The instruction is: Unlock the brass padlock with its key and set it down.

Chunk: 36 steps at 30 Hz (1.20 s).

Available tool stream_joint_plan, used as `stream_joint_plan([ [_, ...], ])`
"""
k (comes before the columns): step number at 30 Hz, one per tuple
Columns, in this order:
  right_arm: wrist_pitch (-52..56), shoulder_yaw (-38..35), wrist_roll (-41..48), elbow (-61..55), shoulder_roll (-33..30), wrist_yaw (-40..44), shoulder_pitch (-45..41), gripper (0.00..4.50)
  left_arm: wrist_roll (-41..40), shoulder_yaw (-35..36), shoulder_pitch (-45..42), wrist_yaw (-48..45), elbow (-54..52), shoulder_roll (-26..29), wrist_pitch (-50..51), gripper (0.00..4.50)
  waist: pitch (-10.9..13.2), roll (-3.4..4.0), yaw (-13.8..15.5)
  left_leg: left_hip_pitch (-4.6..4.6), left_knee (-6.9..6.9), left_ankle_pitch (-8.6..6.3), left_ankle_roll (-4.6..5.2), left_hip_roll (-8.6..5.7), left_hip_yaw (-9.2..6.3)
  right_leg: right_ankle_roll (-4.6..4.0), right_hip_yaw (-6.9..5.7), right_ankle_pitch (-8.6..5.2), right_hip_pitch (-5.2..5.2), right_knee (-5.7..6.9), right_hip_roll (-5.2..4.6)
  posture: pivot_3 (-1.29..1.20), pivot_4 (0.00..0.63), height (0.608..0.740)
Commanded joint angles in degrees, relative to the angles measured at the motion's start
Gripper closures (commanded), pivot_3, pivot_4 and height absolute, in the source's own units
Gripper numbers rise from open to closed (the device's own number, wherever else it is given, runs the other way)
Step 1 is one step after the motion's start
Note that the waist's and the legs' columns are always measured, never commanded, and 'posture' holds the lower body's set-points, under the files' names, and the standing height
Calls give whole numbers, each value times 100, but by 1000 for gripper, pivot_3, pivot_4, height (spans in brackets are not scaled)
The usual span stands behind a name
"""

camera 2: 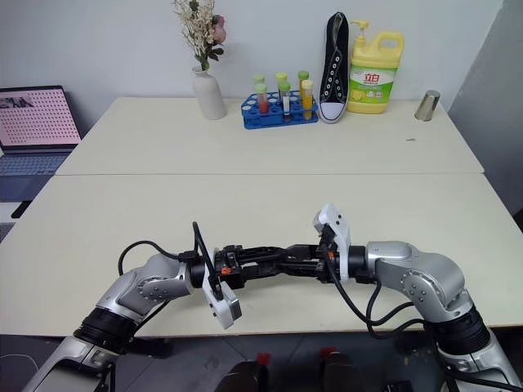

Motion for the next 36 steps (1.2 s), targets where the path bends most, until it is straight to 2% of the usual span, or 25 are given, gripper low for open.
stream_joint_plan([
  [1, -20, -145, -26, -102, 5, 122, -102, 4300, -129, 20, 14, 68, -141, -4, -9, 3514, 0, 0, -1, 0, 0, 0, 0, 0, -1, 0, -1, 0, 0, 0, 0, 0, 150, 740],
  [8, -40, -152, -40, -130, 41, 190, -88, 4390, -279, -128, 85, -127, -158, 115, 18, 3514, 0, 0, -2, 0, 0, 0, 0, 0, -1, 0, 0, 0, 0, 1, 0, 0, 150, 740],
  [13, -53, -157, -67, -162, 72, 223, -63, 4390, -913, -174, 306, -360, -325, 277, 253, 3514, 0, 0, -7, 1, 0, 0, 0, 1, 0, 0, 1, 0, -1, 1, 0, 0, 150, 740],
  [15, -58, -174, -89, -149, 72, 222, -56, 4390, -1277, -119, 472, -449, -523, 399, 391, 2761, 0, 1, -13, 0, 0, 0, 0, 1, -1, 0, 1, 0, -1, 2, 0, 0, 150, 740],
  [17, -93, -188, -144, -133, 46, 232, -41, 4390, -1518, -23, 661, -522, -700, 532, 530, 2192, 1, 1, -11, 1, 0, 0, 0, 2, -1, 0, 3, 0, -2, 2, 0, 0, 150, 740],
  [22, -244, -331, -343, -53, -81, 320, 9, 4390, -1970, 599, 1425, -457, -974, 793, 1167, 606, 2, 4, -8, 2, -2, 0, 1, 3, -2, 0, 2, 0, -2, 2, 0, 0, 150, 740],
  [23, -264, -348, -364, -52, -98, 340, 15, 4390, -2183, 645, 1528, -519, -990, 778, 1449, 584, 2, 3, -8, 2, -2, 0, 1, 3, -3, 0, 0, 0, -2, 2, 0, 0, 150, 740],
  [26, -267, -396, -380, -88, -130, 402, 35, 4390, -2837, 771, 1632, -715, -954, 655, 2352, 1079, 2, 4, -9, 1, -1, -1, 1, 2, -2, 0, -1, 0, 0, 2, 0, 0, 150, 740],
  [32, -215, -413, -309, -273, -155, 504, 59, 4390, -5000, 694, 1382, -1480, -1751, 343, 5846, 3016, 3, 3, -16, 0, 0, -1, 2, 2, -3, 0, -3, 0, 0, 2, 1, 0, 150, 740],
  [34, -200, -403, -291, -298, -134, 511, 48, 4390, -5511, 724, 1242, -1575, -2034, 237, 6778, 3667, 3, 3, -13, 0, 2, -1, 2, 2, -7, 0, -5, 0, 0, 4, 1, 0, 150, 740],
  [36, -183, -391, -273, -343, -122, 529, 54, 4390, -5678, 742, 1153, -1705, -2222, 183, 7240, 4376, 3, 3, -15, -1, 4, -1, 2, 2, -9, 0, -7, 0, 0, 4, 2, 0, 150, 740],
])
